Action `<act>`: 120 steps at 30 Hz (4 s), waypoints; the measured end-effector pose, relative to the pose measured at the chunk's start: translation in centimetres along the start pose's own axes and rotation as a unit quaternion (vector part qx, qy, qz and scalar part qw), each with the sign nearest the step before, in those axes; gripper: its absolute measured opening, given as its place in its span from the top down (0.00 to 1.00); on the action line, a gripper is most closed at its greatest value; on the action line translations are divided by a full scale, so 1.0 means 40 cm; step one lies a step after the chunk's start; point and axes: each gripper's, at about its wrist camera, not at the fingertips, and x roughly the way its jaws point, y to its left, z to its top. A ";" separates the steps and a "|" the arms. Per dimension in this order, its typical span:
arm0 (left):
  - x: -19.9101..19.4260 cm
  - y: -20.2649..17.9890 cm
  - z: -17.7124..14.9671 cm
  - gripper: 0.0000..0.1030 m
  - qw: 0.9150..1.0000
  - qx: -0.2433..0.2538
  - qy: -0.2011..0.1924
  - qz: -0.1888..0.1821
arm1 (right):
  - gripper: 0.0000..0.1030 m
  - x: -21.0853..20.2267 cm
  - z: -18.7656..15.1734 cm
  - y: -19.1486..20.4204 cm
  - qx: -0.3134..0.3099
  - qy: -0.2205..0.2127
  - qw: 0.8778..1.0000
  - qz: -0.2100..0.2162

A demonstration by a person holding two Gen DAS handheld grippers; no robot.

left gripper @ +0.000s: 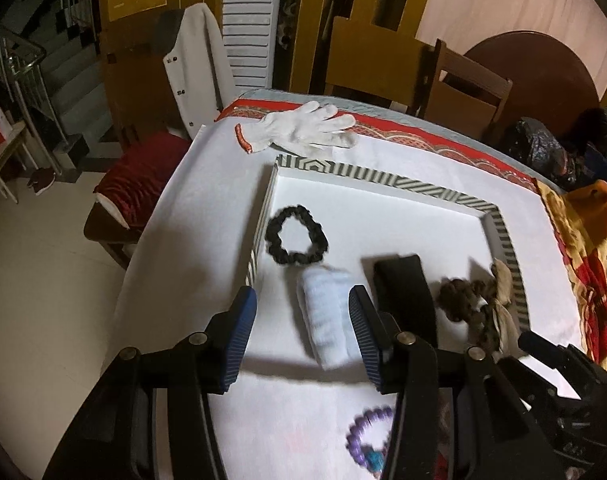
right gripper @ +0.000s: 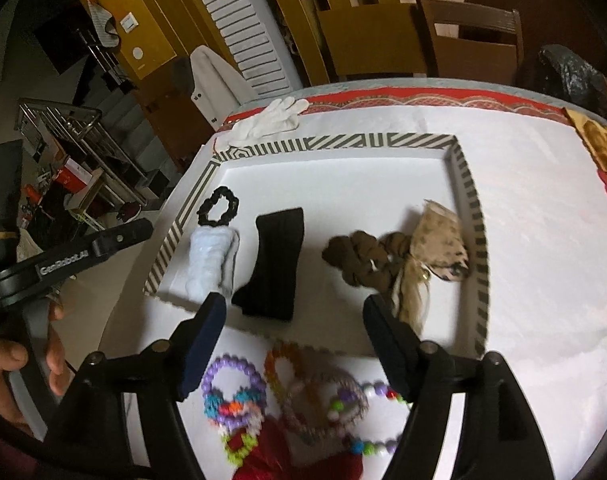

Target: Organize jewelry

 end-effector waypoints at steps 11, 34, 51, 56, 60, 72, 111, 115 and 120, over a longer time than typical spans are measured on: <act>-0.126 -0.060 -0.153 0.65 1.000 0.021 -0.015 0.001 | 0.24 -0.140 -0.130 -0.066 0.001 -0.011 1.000 -0.011; -0.267 -0.085 -0.366 0.52 0.994 0.055 -0.029 -0.086 | 0.21 -0.211 -0.301 -0.117 -0.024 0.019 0.999 -0.030; -0.123 -0.062 -0.394 0.52 0.995 0.024 0.046 -0.089 | 0.44 -0.140 -0.254 -0.106 -0.016 0.037 0.999 0.011; -0.070 -0.080 -0.383 0.52 0.993 0.022 0.064 -0.096 | 0.49 -0.094 -0.229 -0.096 -0.018 0.046 0.999 0.017; -0.035 -0.089 -0.374 0.52 0.993 0.021 0.073 -0.094 | 0.53 -0.059 -0.205 -0.091 -0.025 0.049 0.998 0.015; 0.034 -0.099 -0.358 0.52 0.993 0.021 0.091 -0.076 | 0.66 0.061 -0.160 -0.098 -0.043 0.086 0.995 0.002; -0.180 -0.103 -0.217 0.94 0.995 0.030 0.013 -0.099 | 0.91 -0.137 -0.128 -0.151 -0.032 0.013 0.999 0.020; -0.192 -0.094 -0.173 0.94 0.996 0.032 -0.002 -0.087 | 0.91 -0.137 -0.112 -0.155 -0.031 0.011 0.999 0.018; -0.185 -0.096 -0.129 0.94 0.996 0.040 -0.012 -0.074 | 0.91 -0.128 -0.090 -0.158 -0.029 0.010 0.999 0.015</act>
